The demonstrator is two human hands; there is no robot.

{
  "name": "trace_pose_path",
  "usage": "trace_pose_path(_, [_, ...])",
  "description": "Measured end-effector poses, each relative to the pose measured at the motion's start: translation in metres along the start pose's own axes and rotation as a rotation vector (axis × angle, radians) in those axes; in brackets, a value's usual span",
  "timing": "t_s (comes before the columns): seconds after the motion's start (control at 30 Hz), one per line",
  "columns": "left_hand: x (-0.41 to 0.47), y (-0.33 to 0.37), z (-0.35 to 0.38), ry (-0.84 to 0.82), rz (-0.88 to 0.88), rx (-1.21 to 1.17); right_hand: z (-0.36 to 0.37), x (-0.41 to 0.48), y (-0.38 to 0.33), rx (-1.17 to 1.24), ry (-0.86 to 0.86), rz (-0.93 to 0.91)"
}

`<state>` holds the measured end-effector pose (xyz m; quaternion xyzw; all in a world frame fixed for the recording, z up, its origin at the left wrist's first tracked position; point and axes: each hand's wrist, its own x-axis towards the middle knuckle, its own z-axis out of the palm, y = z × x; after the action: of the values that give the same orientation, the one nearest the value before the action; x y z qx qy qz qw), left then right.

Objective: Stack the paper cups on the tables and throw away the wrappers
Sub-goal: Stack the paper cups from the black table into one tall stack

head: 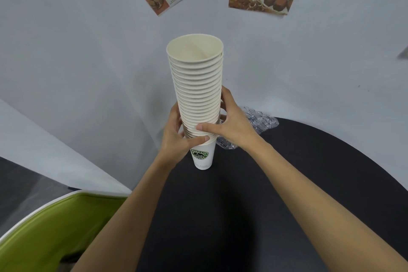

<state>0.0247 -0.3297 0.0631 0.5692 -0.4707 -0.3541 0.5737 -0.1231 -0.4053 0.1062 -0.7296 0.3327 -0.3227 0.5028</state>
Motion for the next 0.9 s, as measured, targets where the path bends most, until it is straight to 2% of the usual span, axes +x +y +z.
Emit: trace_pose_path(0.9, [-0.018,0.013,-0.006,0.019,-0.079,0.032,0.0,-0.016,-0.001,-0.031,-0.021,0.012])
